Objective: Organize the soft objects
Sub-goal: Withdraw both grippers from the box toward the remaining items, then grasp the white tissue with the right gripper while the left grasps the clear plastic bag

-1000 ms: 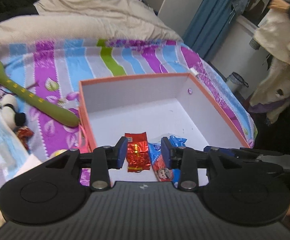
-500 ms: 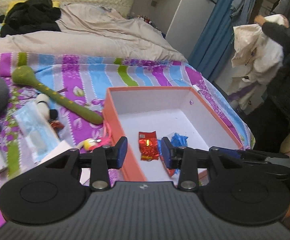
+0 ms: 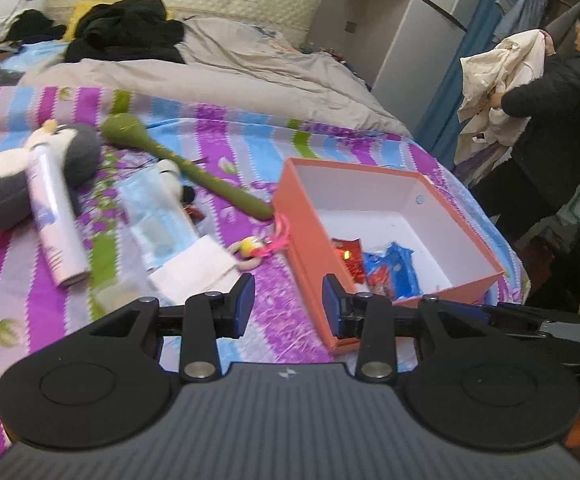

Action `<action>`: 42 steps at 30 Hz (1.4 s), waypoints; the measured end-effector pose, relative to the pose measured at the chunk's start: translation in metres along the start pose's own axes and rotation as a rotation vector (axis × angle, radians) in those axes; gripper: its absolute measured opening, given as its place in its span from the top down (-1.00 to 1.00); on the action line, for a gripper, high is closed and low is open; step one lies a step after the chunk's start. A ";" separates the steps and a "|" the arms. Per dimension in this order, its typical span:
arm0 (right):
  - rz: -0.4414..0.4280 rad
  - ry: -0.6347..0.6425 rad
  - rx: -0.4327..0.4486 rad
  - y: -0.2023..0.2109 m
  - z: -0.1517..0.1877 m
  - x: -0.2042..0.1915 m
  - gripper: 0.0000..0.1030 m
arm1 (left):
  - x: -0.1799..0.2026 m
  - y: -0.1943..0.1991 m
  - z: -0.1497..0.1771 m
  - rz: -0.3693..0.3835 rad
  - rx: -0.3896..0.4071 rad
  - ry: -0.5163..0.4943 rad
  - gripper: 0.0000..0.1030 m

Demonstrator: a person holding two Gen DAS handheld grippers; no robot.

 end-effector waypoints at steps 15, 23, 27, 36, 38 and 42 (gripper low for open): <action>-0.062 0.083 -0.002 0.002 0.042 -0.050 0.08 | -0.053 0.051 0.058 -0.105 0.015 0.078 0.17; -0.072 0.092 -0.044 -0.024 0.066 -0.060 0.08 | -0.078 0.041 0.081 -0.124 -0.004 0.125 0.17; -0.062 0.111 -0.047 -0.036 0.067 -0.063 0.08 | -0.094 0.029 0.083 -0.152 -0.019 0.119 0.17; -0.072 0.139 -0.045 -0.067 0.054 -0.074 0.08 | -0.133 0.002 0.072 -0.197 -0.008 0.159 0.07; -0.081 0.143 -0.047 -0.077 0.051 -0.076 0.08 | -0.143 -0.004 0.069 -0.209 -0.005 0.173 0.07; -0.075 0.167 -0.068 -0.100 0.050 -0.079 0.08 | -0.161 -0.019 0.066 -0.221 -0.001 0.196 0.07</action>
Point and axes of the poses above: each gripper's, at about its wrist camera, not at the fingertips, and y roughly against the way its jaws point, x to its right, z to its underside, the point moved 10 cm from there along -y, roughly the way its jaws point
